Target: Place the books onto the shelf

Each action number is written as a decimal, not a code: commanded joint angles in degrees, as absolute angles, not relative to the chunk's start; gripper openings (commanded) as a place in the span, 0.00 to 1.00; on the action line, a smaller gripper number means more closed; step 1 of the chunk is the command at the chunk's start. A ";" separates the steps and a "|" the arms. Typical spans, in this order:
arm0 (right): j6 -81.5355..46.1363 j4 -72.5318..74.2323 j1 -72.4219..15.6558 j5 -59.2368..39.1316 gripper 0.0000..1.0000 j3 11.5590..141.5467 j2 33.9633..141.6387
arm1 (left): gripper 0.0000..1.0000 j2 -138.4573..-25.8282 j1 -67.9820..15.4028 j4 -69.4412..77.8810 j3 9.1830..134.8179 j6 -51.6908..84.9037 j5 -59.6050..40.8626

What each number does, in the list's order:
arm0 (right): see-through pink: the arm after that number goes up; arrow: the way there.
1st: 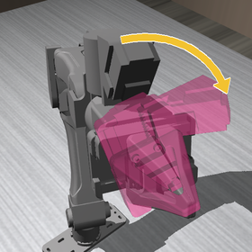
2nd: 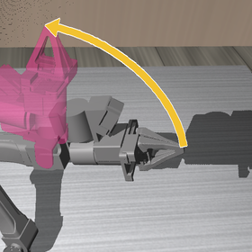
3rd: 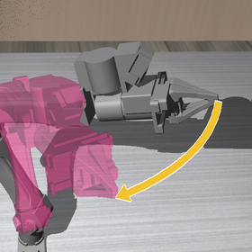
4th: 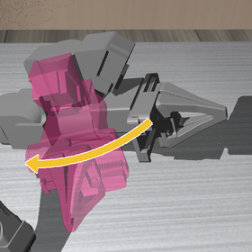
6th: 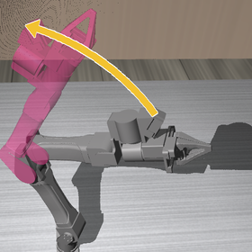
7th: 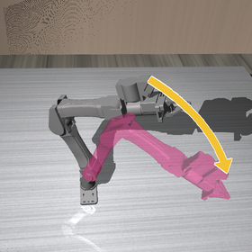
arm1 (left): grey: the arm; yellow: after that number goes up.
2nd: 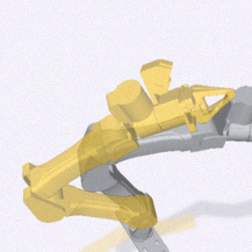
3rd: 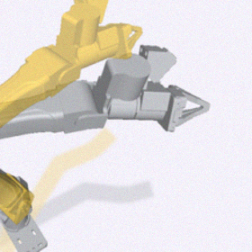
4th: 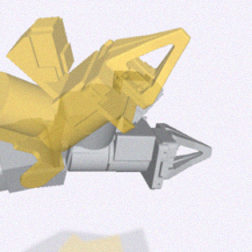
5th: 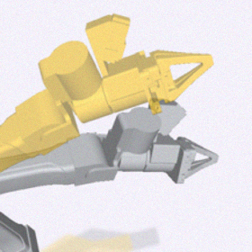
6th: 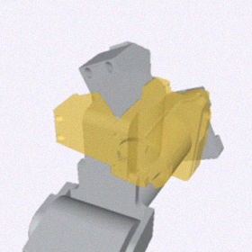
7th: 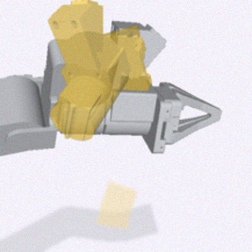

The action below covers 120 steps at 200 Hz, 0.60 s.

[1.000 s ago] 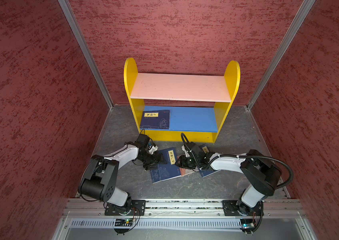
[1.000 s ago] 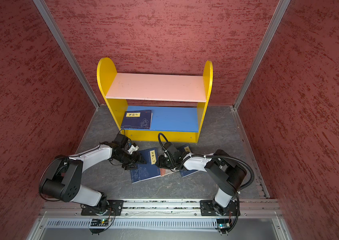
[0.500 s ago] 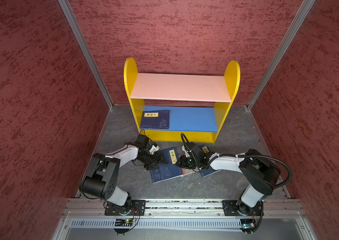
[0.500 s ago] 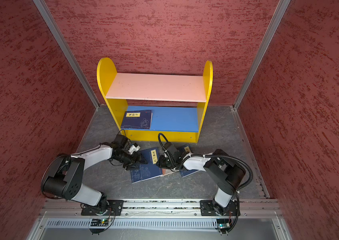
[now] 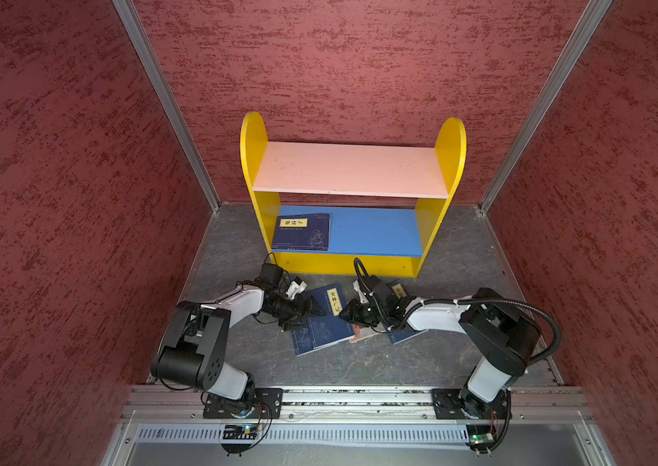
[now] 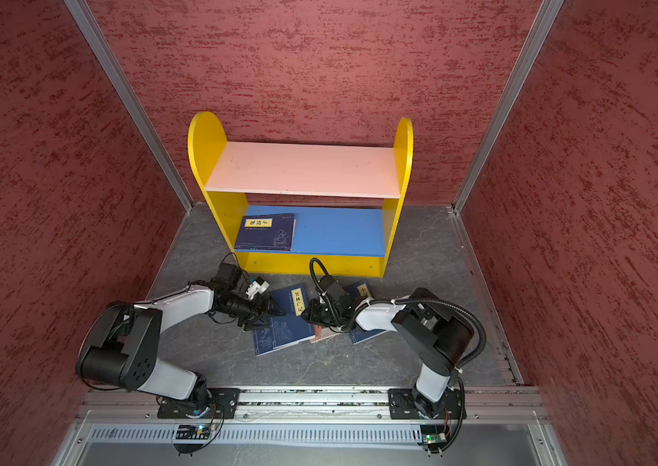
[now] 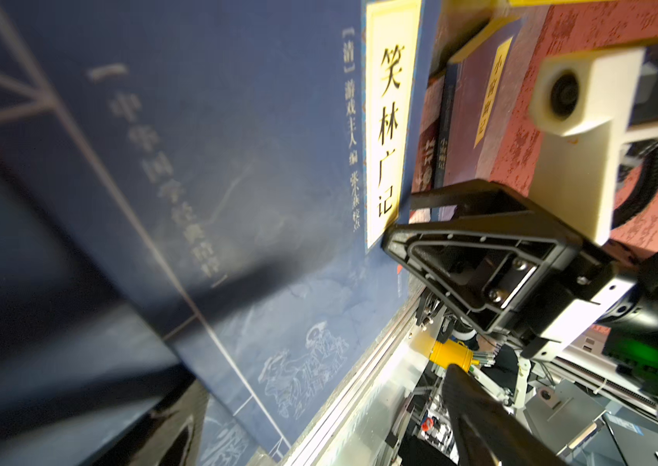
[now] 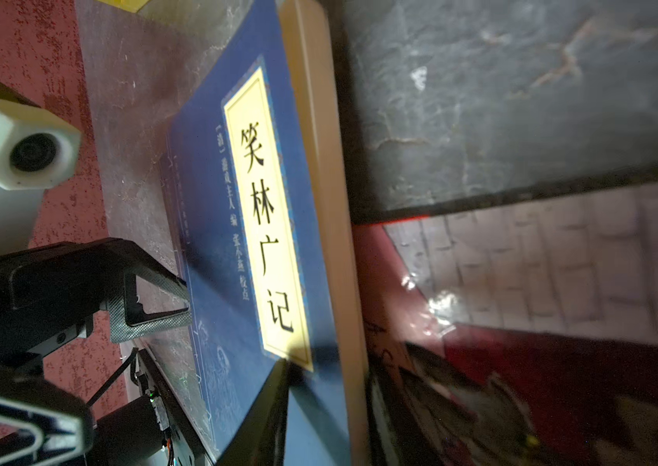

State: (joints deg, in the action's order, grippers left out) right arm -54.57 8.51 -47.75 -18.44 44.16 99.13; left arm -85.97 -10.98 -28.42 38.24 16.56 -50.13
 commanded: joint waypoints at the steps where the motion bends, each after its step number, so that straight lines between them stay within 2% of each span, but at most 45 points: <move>1: -55.42 9.30 -48.74 -20.96 0.33 42.80 101.55 | 0.91 -86.42 -9.32 -23.30 38.32 17.75 -53.48; 76: -54.28 7.63 -48.78 -22.09 0.35 44.48 101.28 | 0.85 -86.41 -8.88 -20.22 37.95 20.59 -59.10; 120: -54.29 7.45 -48.78 -21.60 0.36 44.44 101.18 | 0.64 -84.50 -9.01 -24.47 39.10 20.05 -59.16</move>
